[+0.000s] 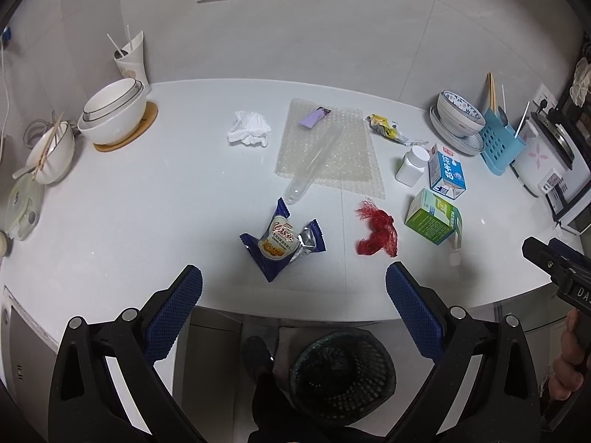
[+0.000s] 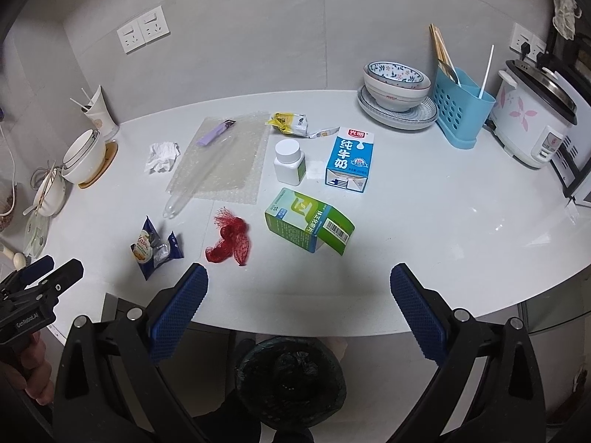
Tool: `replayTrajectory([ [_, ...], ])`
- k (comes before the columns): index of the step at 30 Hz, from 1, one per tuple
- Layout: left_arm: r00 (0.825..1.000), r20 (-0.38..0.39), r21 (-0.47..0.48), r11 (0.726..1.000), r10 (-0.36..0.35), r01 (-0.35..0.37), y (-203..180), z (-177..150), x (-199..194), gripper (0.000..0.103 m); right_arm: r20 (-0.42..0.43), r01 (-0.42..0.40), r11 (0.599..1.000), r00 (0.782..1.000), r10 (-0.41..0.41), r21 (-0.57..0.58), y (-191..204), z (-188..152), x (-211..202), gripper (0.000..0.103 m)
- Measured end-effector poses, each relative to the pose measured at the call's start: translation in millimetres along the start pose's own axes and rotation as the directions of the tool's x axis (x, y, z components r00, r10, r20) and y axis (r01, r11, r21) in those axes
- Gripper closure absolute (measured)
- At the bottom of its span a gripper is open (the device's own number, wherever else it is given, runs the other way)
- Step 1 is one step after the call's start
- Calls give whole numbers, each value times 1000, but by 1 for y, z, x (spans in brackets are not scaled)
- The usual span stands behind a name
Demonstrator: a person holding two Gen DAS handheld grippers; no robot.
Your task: Collect trash
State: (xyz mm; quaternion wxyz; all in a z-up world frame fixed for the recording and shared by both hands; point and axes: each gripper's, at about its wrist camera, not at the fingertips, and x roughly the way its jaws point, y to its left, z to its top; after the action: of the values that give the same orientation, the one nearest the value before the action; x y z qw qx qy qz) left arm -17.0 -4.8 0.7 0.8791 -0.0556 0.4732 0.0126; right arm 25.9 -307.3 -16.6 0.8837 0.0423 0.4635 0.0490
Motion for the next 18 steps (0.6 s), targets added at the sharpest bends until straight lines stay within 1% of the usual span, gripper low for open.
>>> replayTrajectory([
  [8,1000,1,9,1000,1,-1,-3,-2,-1,6,2,0,1000,1000,0,-2,1,-1,-3,8],
  [18,1000,-18,16,1000,4,-3,-7,-4,4,6,3,-3,1000,1000,3,-11,0,-3,-4,8],
])
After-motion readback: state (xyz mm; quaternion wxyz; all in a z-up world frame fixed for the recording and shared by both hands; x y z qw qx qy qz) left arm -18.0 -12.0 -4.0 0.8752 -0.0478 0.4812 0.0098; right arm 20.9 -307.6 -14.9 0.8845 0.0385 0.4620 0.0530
